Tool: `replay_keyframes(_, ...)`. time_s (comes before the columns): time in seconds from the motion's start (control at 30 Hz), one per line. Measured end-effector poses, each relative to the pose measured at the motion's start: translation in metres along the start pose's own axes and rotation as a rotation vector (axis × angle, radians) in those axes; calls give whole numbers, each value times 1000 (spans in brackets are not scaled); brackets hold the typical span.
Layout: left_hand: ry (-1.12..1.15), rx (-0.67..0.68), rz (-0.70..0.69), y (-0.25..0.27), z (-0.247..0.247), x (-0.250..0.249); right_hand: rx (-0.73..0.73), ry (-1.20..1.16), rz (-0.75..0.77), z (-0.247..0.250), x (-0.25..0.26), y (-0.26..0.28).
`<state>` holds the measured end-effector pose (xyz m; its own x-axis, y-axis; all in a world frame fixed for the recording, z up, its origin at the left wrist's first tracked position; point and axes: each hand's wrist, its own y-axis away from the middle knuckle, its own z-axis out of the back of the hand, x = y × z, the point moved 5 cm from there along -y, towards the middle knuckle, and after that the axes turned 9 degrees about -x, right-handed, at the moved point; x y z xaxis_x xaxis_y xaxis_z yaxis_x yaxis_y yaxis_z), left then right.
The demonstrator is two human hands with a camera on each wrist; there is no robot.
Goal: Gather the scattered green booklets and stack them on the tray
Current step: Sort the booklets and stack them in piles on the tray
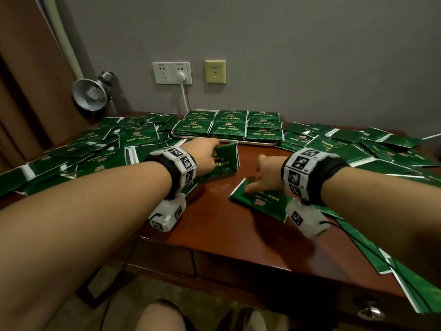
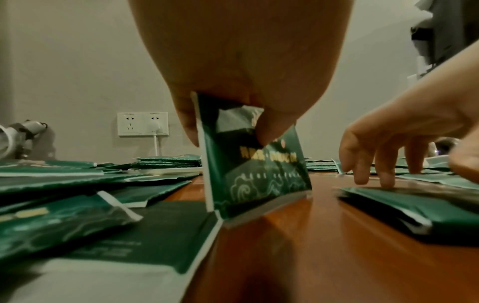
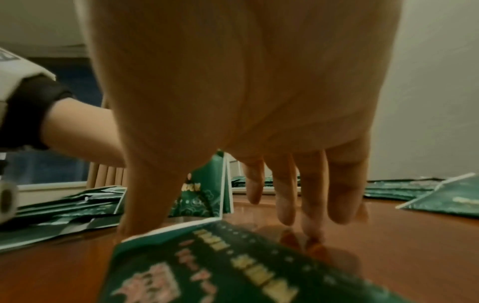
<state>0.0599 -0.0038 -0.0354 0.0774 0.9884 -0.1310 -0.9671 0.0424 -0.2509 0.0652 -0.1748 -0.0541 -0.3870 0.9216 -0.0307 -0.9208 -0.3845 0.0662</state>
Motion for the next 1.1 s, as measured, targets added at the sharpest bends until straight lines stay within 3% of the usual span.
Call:
replay_keyframes(0.23, -1, 139, 32, -4, -15, -2, 99, 109, 72, -12, 15, 2)
replay_keyframes(0.33, -70, 181, 22, -3, -27, 1, 128, 127, 24, -13, 11, -2)
replay_keyframes(0.47, -195, 298, 96, 1, -49, 12, 106, -78, -113, -3, -2, -10)
replay_keyframes(0.63, -190, 255, 163, -3, -51, 12, 141, -77, -85, -1, -13, -5)
replay_keyframes(0.7, -145, 263, 182, -6, -47, 12, 94, 65, -73, 1, -9, -4)
replay_keyframes(0.8, -66, 264, 243, -10, -46, 13, -68, 93, 42, 3, -1, -15)
replay_keyframes(0.87, -30, 228, 262, -13, -48, 8, -35, 39, 175, -3, 8, -18)
replay_keyframes(0.97, -175, 228, 251, -21, -56, 2, 42, 85, 326, -8, 18, -17)
replay_keyframes(1.1, -216, 229, 237, -33, -59, -4, 63, 181, 288, -10, 13, -20)
